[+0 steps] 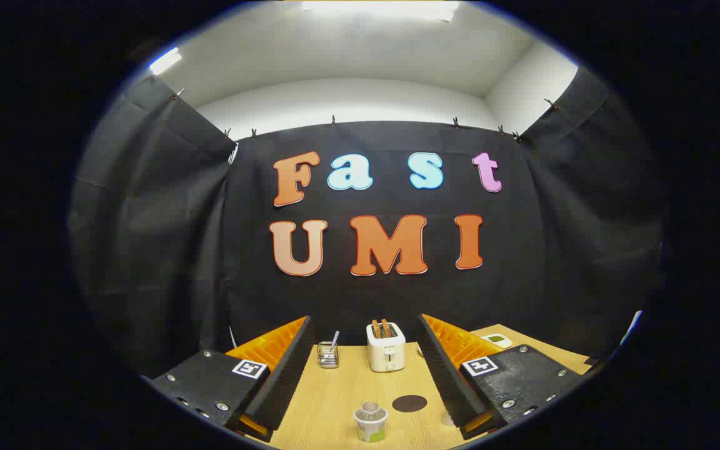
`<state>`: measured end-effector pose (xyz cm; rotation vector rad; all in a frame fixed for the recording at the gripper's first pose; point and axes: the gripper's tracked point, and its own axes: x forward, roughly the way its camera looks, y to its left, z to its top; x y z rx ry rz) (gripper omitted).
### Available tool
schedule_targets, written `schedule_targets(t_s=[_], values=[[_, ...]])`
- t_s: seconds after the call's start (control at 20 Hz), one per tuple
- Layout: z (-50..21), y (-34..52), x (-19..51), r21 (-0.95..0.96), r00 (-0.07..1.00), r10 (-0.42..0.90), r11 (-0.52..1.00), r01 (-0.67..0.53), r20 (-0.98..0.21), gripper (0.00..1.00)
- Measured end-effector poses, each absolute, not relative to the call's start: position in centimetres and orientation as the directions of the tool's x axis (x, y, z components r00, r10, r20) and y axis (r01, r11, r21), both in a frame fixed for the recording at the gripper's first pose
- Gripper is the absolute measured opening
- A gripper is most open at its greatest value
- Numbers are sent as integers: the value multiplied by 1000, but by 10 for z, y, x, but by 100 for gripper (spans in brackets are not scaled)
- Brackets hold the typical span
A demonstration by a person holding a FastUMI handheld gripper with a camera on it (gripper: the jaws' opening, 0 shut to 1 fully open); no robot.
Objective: Take the bottle from table, then pour the juice into the cup, finally place the bottle on the coaster
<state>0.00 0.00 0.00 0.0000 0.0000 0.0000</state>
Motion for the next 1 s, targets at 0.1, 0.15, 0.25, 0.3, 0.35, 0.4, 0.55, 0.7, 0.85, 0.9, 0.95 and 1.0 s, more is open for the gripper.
schedule_targets(t_s=[0.1,0.15,0.25,0.3,0.35,0.4,0.55,0.7,0.85,0.9,0.95,1.0], values=[[-2,3,4,17,1000,14,1000,-14,8,98],[-4,4,5,22,1000,18,1000,-18,7,98],[-9,5,8,26,1000,23,999,-23,1,98],[-11,6,9,27,1000,25,999,-25,-2,98],[-13,8,10,29,1000,27,999,-27,-3,98],[-15,8,11,31,1000,23,999,-23,-4,98],[-22,13,16,35,999,27,999,-26,-19,98],[-19,17,17,28,999,34,999,-34,-12,98],[-21,14,16,31,1000,23,999,-23,-15,98],[-22,13,15,30,1000,21,999,-20,-15,98],[-23,13,15,28,1000,18,999,-18,-14,98],[-25,14,15,28,1000,18,999,-18,-15,98]])
